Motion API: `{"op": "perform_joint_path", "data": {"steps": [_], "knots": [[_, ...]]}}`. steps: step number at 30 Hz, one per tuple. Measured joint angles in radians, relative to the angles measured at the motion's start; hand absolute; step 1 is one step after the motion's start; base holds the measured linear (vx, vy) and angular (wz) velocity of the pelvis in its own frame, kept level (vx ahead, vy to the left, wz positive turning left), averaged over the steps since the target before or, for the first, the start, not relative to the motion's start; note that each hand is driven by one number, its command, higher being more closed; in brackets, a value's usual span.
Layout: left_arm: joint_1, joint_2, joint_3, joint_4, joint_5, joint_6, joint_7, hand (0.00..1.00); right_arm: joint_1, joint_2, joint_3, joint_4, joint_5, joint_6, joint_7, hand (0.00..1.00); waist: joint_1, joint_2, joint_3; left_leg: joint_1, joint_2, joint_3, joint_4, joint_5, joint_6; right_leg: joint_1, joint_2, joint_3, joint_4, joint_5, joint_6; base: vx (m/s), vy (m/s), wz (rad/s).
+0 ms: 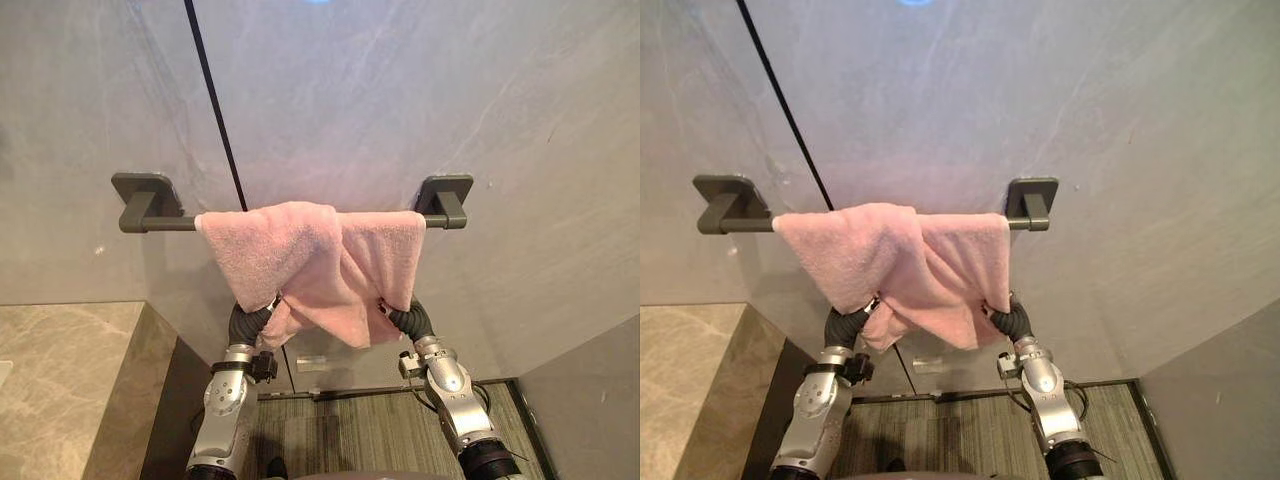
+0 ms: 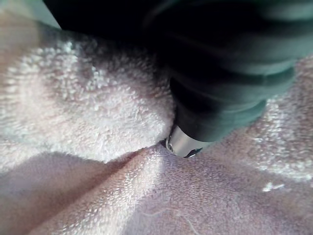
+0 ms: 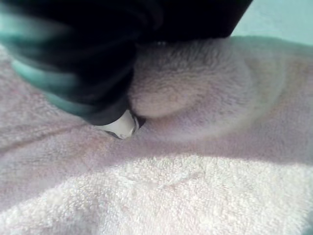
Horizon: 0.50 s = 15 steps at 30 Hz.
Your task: Organize washtable
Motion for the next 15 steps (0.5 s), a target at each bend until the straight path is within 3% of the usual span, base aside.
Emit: {"op": "perform_joint_path", "data": {"steps": [3, 4, 15], "knots": [[-0.001, 0.0, 0.0, 0.003, 0.006, -0.002, 0.0, 1.0, -0.008, 0.0, 0.01, 0.008, -0.001, 0.0, 0.0, 1.0, 0.0, 0.0, 0.0, 0.0, 0.0, 0.0, 0.0, -0.001, -0.001, 0.002, 0.0, 0.0, -0.004, 0.0, 0.0, 0.0, 0.0, 0.0], [-0.005, 0.0, 0.0, 0.007, 0.014, -0.003, 0.0, 0.0, -0.012, 0.0, 0.01, 0.013, -0.002, 0.0, 0.0, 0.0, 0.0, 0.0, 0.0, 0.001, -0.001, -0.001, 0.0, -0.002, 0.0, 0.006, 0.0, -0.002, -0.006, 0.0, 0.0, 0.01, -0.006, 0.04], [-0.004, 0.01, 0.01, 0.047, 0.015, 0.013, 0.026, 0.0, 0.011, -0.003, 0.006, 0.082, -0.011, 0.052, -0.004, 0.0, 0.001, 0.001, 0.001, 0.003, -0.002, -0.006, 0.0, -0.004, -0.001, 0.014, 0.0, -0.008, -0.012, 0.0, 0.0, 0.0, -0.001, 0.01]]}}
